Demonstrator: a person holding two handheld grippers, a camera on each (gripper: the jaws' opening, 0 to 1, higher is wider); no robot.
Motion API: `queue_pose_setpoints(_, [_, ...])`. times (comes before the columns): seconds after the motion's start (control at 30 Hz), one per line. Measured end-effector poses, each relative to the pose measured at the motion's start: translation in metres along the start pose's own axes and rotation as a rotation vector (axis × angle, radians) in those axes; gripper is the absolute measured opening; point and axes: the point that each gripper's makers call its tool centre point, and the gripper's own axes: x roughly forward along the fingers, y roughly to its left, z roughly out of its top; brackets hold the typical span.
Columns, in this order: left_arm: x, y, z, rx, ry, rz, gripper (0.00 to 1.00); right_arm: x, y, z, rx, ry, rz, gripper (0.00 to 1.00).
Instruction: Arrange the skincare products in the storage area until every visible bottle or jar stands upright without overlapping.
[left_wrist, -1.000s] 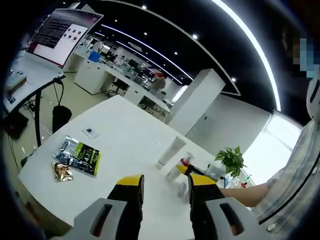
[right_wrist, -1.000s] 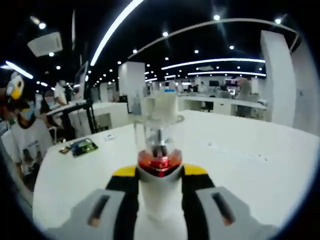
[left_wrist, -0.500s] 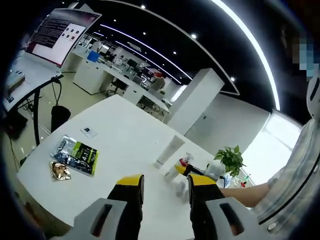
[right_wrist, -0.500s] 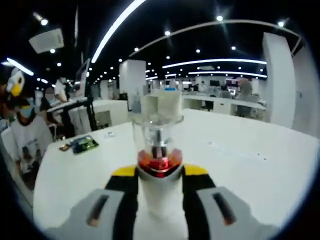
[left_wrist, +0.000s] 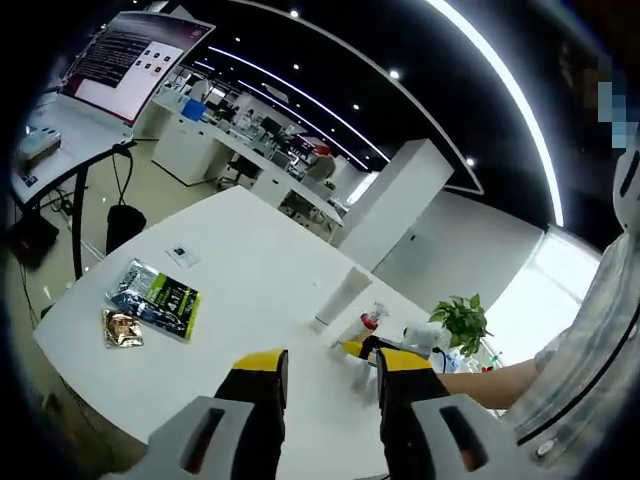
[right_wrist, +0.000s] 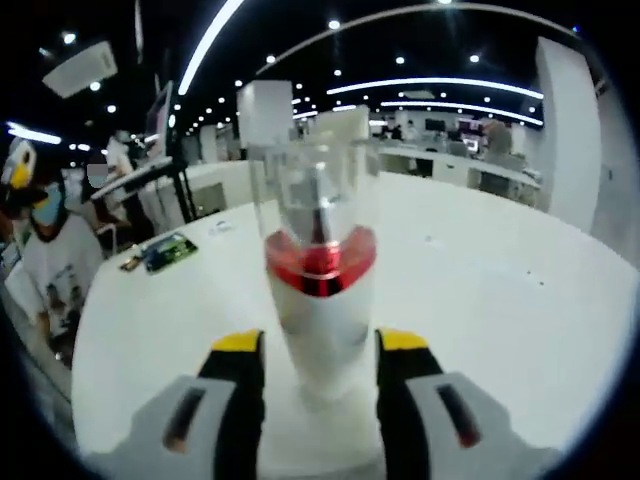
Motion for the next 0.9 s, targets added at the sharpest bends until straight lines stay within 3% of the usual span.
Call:
queue_pose_setpoints(0.07, [-0.002,0.001,0.0,-0.003,-0.003,0.006,0.36,0.0,-0.004,0.001,-0.008,0.005,-0.018,0.31])
queue_pose_setpoints(0.47, [-0.009,0.011,0.001,-0.018,-0.022,0.043,0.36,0.006,-0.019,0.006,0.008,0.012,-0.057,0.29])
queue_pose_setpoints(0.9, [-0.009,0.017,0.004,-0.01,-0.023,0.075,0.36,0.025,-0.04,0.016,0.039,-0.024,-0.11,0.29])
